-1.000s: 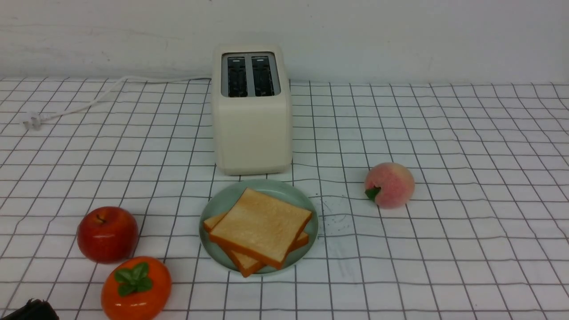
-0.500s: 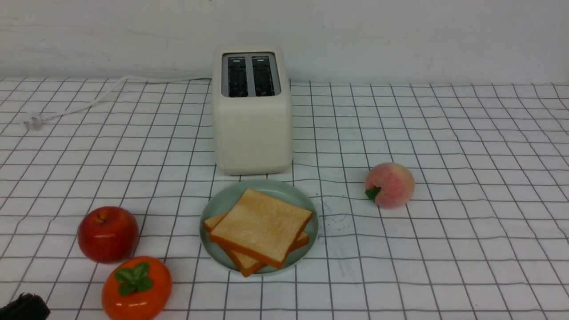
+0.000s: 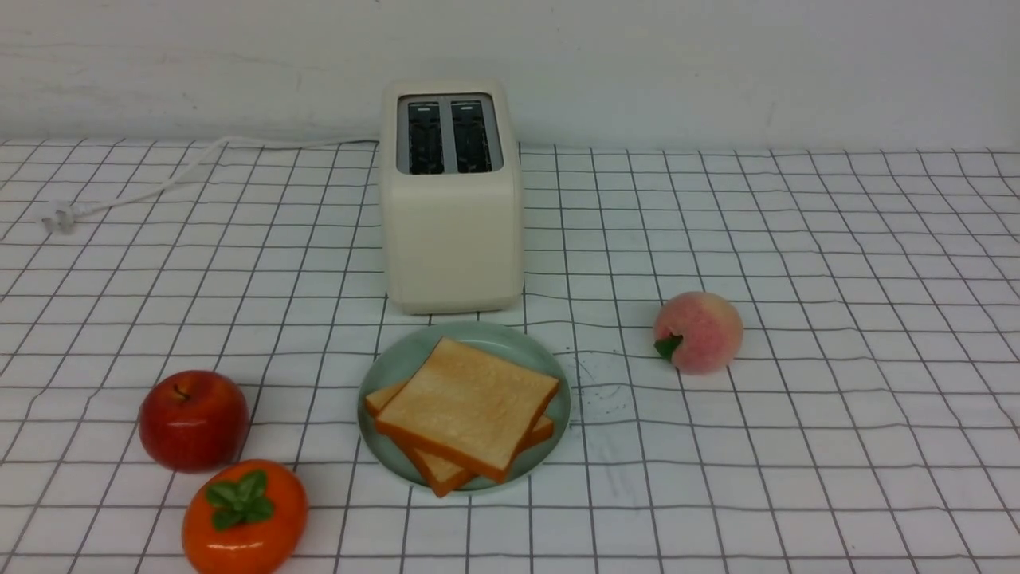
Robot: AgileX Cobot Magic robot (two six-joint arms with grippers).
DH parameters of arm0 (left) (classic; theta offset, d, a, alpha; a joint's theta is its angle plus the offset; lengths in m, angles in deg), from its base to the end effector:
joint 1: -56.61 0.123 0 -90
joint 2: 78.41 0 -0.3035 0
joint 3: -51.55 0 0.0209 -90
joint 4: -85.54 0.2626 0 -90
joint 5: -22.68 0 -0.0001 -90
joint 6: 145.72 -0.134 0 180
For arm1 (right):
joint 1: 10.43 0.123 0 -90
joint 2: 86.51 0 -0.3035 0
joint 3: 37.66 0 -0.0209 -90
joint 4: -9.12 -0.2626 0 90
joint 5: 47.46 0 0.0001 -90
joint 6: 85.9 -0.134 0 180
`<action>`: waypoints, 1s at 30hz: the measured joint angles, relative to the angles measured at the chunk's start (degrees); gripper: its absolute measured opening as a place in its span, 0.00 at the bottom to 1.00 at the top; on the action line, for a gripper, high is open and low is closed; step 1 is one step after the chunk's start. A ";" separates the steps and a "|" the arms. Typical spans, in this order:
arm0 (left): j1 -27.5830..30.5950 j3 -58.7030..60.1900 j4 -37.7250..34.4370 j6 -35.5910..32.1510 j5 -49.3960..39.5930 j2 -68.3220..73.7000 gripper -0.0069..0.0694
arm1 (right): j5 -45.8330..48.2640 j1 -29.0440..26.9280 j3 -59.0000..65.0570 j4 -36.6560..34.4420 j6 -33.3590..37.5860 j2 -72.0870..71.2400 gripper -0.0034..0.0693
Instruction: Take toasted bread from bread machine on white checkered table place on plate.
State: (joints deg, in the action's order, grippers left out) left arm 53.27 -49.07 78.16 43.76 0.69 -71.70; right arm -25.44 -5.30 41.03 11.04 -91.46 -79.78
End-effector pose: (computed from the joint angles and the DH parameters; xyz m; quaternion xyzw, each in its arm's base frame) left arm 0.0859 -0.0115 0.1560 -0.0774 0.8048 -0.1196 0.5762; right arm 0.0863 0.0061 0.1601 -0.0058 0.8060 0.0409 0.5904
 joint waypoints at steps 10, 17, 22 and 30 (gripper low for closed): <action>0.00 0.00 0.11 0.30 0.00 0.00 0.07 | 0.00 0.00 0.00 0.00 0.04 0.00 0.08; 0.00 0.00 0.11 0.30 0.00 0.00 0.07 | 0.00 0.00 0.00 0.00 0.04 0.00 0.09; 0.00 0.00 0.11 0.30 0.00 0.00 0.07 | 0.00 0.00 0.00 0.00 0.04 0.00 0.09; 0.00 0.00 0.11 0.30 0.00 0.00 0.08 | 0.00 0.00 0.00 0.00 0.04 0.00 0.10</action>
State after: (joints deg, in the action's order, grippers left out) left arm 53.27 -49.07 78.27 44.07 0.69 -71.70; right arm -25.44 -5.30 41.03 11.04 -91.42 -79.78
